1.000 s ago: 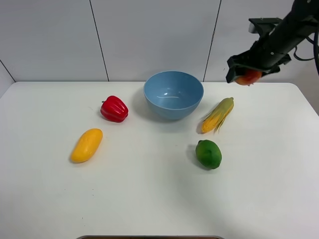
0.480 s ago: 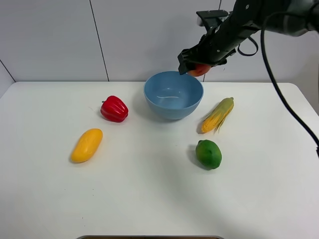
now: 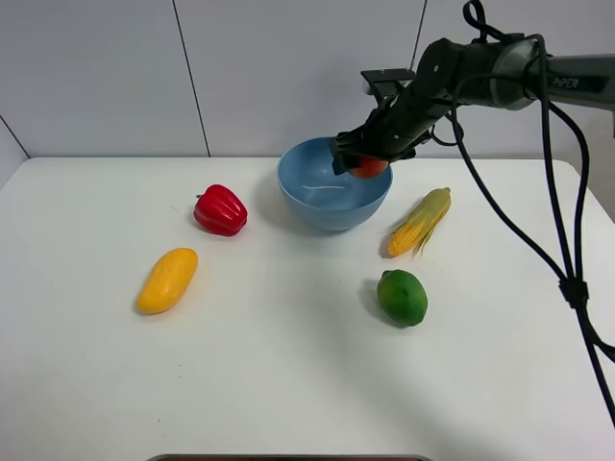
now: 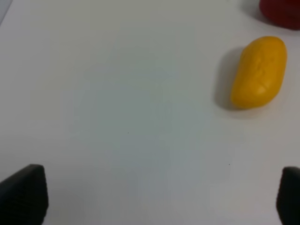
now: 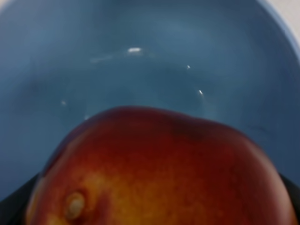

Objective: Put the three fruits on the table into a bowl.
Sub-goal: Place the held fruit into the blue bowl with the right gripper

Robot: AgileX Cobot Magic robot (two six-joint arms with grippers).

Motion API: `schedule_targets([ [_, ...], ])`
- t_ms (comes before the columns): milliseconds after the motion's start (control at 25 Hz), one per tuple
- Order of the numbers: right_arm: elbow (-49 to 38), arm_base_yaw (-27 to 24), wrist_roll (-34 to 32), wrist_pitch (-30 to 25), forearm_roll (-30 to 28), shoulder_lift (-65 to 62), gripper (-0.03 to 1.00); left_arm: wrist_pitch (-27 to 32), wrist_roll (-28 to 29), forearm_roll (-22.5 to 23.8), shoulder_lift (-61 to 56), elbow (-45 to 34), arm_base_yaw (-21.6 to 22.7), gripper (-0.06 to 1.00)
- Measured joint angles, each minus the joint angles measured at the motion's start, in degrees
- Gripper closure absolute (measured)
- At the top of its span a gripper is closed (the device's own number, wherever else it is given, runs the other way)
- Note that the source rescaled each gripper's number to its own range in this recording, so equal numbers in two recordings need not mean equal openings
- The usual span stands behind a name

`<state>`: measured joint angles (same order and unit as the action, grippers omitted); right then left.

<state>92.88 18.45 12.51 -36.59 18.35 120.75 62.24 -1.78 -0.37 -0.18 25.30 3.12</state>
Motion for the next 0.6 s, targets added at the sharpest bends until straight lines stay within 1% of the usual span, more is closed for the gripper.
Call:
schedule_targets([
  [280, 0.0, 0.0, 0.1, 1.1, 0.0, 0.1, 0.67, 0.0, 0.0, 0.0, 0.0, 0.0, 0.0, -0.06],
  [320, 0.0, 0.0, 0.1, 1.1, 0.0, 0.1, 0.64, 0.0, 0.0, 0.0, 0.0, 0.0, 0.0, -0.06],
  [400, 0.0, 0.0, 0.0, 1.1, 0.0, 0.1, 0.51, 0.0, 0.0, 0.0, 0.0, 0.0, 0.0, -0.06],
  [480, 0.0, 0.0, 0.0, 1.2, 0.0, 0.1, 0.4, 0.0, 0.0, 0.0, 0.0, 0.0, 0.0, -0.06],
  [520, 0.0, 0.0, 0.0, 1.1, 0.0, 0.1, 0.36, 0.0, 0.0, 0.0, 0.0, 0.0, 0.0, -0.06],
  [600, 0.0, 0.0, 0.0, 1.0, 0.0, 0.1, 0.34, 0.0, 0.0, 0.0, 0.0, 0.0, 0.0, -0.06],
])
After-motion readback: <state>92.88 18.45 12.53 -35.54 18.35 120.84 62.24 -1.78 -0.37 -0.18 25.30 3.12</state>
